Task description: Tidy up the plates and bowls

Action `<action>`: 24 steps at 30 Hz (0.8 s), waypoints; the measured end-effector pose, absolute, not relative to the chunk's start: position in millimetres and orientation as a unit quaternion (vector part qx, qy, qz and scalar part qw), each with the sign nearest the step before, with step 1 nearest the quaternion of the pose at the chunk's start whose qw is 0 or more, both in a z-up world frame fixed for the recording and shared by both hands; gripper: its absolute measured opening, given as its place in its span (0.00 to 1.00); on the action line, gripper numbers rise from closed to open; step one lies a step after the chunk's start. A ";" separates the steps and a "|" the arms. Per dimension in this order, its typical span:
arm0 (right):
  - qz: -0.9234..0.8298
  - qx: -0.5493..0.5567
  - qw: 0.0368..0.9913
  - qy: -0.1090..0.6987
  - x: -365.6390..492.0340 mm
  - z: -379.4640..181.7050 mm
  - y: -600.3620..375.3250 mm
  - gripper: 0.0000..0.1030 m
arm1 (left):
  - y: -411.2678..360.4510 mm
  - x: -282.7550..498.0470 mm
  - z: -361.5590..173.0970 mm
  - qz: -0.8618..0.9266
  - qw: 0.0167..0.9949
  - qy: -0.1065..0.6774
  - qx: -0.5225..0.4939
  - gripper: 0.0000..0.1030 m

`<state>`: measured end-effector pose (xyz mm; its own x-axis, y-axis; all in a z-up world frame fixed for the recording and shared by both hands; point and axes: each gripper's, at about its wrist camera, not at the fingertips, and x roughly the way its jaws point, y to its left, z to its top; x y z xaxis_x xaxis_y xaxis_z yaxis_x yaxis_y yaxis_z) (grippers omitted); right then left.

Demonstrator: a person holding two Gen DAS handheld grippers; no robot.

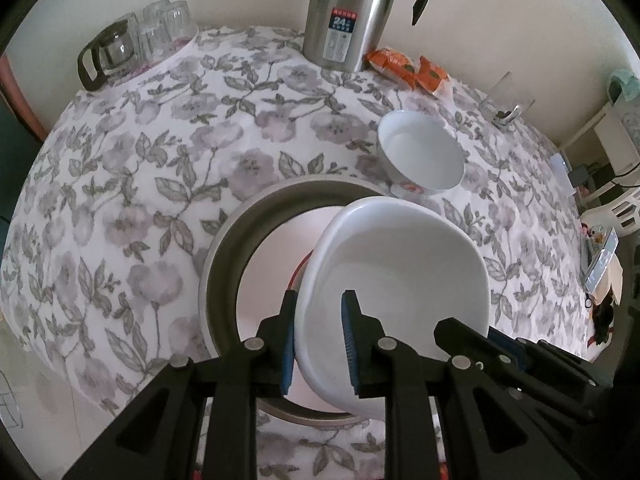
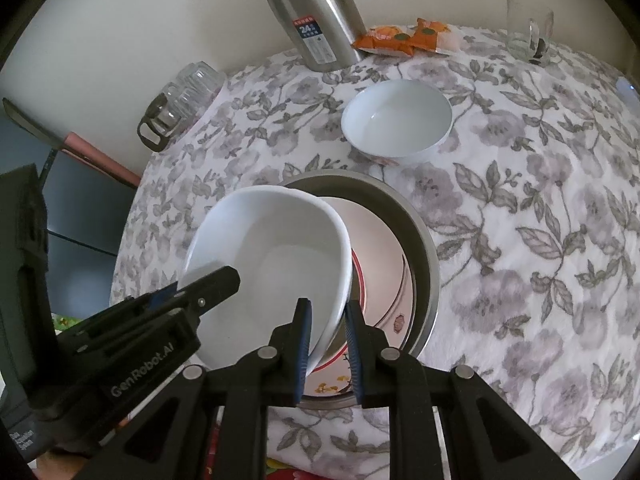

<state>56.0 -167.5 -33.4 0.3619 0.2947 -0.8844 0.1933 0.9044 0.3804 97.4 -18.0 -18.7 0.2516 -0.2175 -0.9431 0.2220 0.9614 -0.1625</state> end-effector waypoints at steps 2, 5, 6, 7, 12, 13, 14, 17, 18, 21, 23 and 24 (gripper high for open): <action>0.031 0.214 0.794 0.568 56.8 -35.4 -166.5 0.18 | -18.4 97.4 -21.0 -0.138 0.789 0.599 0.004 0.20; 0.031 0.210 0.793 0.572 57.9 -37.4 -164.8 0.18 | -18.3 97.8 -24.4 -0.135 0.786 0.604 0.006 0.20; 0.030 0.208 0.793 0.572 57.9 -37.7 -164.6 0.18 | -18.0 98.1 -25.6 -0.135 0.784 0.606 0.005 0.20; 0.030 0.208 0.792 0.573 58.1 -38.3 -164.6 0.18 | -17.6 98.4 -27.0 -0.135 0.782 0.608 0.004 0.20; 0.030 0.206 0.790 0.576 59.1 -41.0 -163.9 0.19 | -17.5 98.9 -32.2 -0.133 0.777 0.615 0.004 0.21; 0.030 0.205 0.791 0.576 59.2 -41.1 -163.9 0.19 | -17.5 99.2 -32.9 -0.132 0.776 0.616 0.005 0.21; 0.030 0.204 0.791 0.576 59.5 -41.4 -163.8 0.19 | -17.6 99.3 -33.8 -0.132 0.775 0.618 0.006 0.21; 0.030 0.203 0.791 0.577 60.3 -42.6 -163.6 0.19 | -16.8 99.8 -36.1 -0.131 0.773 0.621 0.006 0.22; 0.030 0.202 0.791 0.577 60.3 -42.6 -163.5 0.19 | -16.4 100.4 -37.0 -0.130 0.772 0.622 0.005 0.22; 0.031 0.200 0.790 0.578 61.2 -43.5 -162.2 0.19 | -16.1 100.8 -38.5 -0.129 0.771 0.623 0.006 0.23; 0.032 0.197 0.790 0.580 61.8 -44.4 -161.1 0.19 | -16.4 100.7 -38.3 -0.129 0.772 0.623 0.006 0.24; 0.032 0.197 0.790 0.580 62.2 -44.7 -160.4 0.19 | -16.4 100.6 -38.5 -0.129 0.772 0.623 0.006 0.25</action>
<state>62.2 -160.4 -44.7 0.3255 0.2795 -0.9033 0.1782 0.9200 0.3489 100.6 -16.4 -38.5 0.1911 -0.1918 -0.9627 0.2063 0.9667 -0.1516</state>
